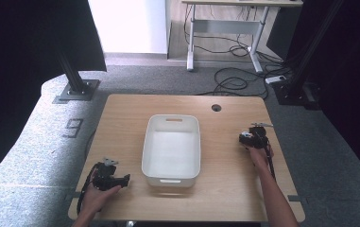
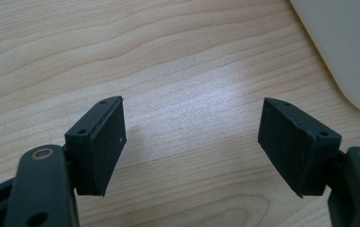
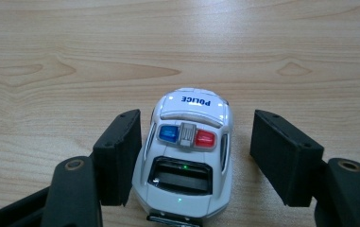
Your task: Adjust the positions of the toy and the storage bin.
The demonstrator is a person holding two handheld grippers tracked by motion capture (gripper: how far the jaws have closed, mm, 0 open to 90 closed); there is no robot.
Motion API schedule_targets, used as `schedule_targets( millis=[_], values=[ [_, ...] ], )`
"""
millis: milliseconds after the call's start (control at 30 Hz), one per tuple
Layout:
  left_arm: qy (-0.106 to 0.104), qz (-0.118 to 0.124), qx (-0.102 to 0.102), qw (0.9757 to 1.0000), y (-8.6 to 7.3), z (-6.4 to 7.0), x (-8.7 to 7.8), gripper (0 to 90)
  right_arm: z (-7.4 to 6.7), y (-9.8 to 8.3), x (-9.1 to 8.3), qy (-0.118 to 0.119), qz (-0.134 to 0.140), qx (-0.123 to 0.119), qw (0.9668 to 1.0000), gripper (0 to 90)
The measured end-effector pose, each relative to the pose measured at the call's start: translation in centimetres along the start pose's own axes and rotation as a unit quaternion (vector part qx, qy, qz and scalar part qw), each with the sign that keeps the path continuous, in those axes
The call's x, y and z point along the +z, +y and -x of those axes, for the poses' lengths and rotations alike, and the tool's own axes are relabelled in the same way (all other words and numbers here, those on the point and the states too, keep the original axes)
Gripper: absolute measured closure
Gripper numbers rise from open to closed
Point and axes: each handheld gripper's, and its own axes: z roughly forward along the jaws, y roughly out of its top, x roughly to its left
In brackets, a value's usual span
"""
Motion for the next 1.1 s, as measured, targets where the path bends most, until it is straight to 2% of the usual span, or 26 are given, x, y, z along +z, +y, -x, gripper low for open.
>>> schedule_targets(
  millis=[167, 500, 633, 1100],
  values=[
    [-0.001, 0.000, 0.001, 1.0000, -0.01, -0.01, 0.02, 24.6, -0.08, -0.12, 0.24, -0.002, 0.002, 0.006, 1.0000, 35.5],
    [-0.002, -0.001, 0.002, 1.0000, -0.04, -0.01, 0.08, 24.6, -0.45, -0.16, 0.28, -0.011, 0.003, -0.005, 0.9999, 40.5],
    [-0.001, -0.002, 0.001, 1.0000, -0.05, -0.02, 0.20, 24.6, -0.64, -0.14, 0.24, -0.008, 0.004, -0.009, 0.9999, 45.9],
    [-0.001, -0.003, 0.002, 1.0000, -0.04, -0.03, 0.23, 24.6, -0.26, -0.05, 0.04, 0.004, -0.002, -0.006, 1.0000, 49.7]
  ],
)
